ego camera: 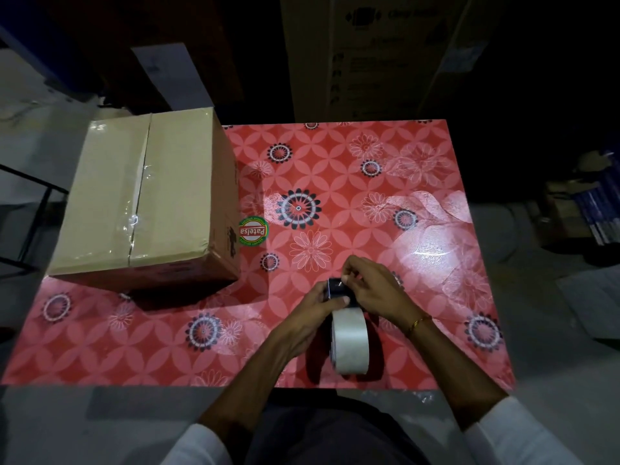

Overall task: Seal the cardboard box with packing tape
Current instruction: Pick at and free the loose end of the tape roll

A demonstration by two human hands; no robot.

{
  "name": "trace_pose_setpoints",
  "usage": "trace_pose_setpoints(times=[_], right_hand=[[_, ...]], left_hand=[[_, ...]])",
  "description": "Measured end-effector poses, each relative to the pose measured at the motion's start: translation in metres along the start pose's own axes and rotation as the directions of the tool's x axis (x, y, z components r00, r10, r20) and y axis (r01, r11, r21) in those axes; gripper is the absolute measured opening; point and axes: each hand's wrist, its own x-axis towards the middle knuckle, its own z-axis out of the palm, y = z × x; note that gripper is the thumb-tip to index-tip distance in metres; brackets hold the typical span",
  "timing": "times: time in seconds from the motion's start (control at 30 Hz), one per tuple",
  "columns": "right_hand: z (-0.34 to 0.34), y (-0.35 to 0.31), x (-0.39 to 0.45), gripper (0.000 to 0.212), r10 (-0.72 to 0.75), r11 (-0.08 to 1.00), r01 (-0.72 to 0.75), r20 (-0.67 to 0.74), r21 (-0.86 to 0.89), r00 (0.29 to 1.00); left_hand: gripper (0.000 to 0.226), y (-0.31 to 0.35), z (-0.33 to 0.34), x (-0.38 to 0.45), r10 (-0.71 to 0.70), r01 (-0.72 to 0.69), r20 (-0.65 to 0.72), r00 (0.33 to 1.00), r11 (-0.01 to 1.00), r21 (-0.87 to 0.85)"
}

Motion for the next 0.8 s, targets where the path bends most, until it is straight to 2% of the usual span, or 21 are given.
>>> trace_pose_setpoints(times=[0.1,0.23,0.4,0.57,0.7,0.8], right_hand=[[-0.003,-0.002,0.004,0.008,0.011,1.000,-0.010,0.041,-0.012,0.999],[-0.003,0.000,0.009,0.011,0.077,0.997,-0.077,-0.010,-0.023,0.997],[-0.011,0.002,0.016,0.009,0.095,0.995,-0.096,0.078,-0.002,0.992],[-0.026,0.006,0.020,0.012,0.090,0.984,-0.112,0.157,0.139,0.983],[-0.028,0.009,0.024,0.017,0.135,0.957,-0.183,0.211,0.224,0.968],[-0.031,0.007,0.026,0.007,0.162,0.945,-0.217,0.228,0.244,0.960]], left_hand=[[0.044,0.001,0.000,-0.002,0.002,-0.003,0.010,1.000,1.000,0.015],[0.048,-0.001,0.007,-0.008,-0.004,0.003,0.036,0.999,1.000,0.022],[0.046,-0.001,0.003,-0.009,-0.011,0.011,0.029,1.000,1.000,0.009],[0.026,0.014,-0.001,0.002,0.031,-0.028,-0.069,0.997,0.999,0.039],[0.002,0.029,-0.003,0.017,0.082,-0.096,-0.163,0.983,0.992,-0.079],[0.009,0.030,-0.002,0.022,0.113,-0.107,-0.154,0.982,0.993,0.041]])
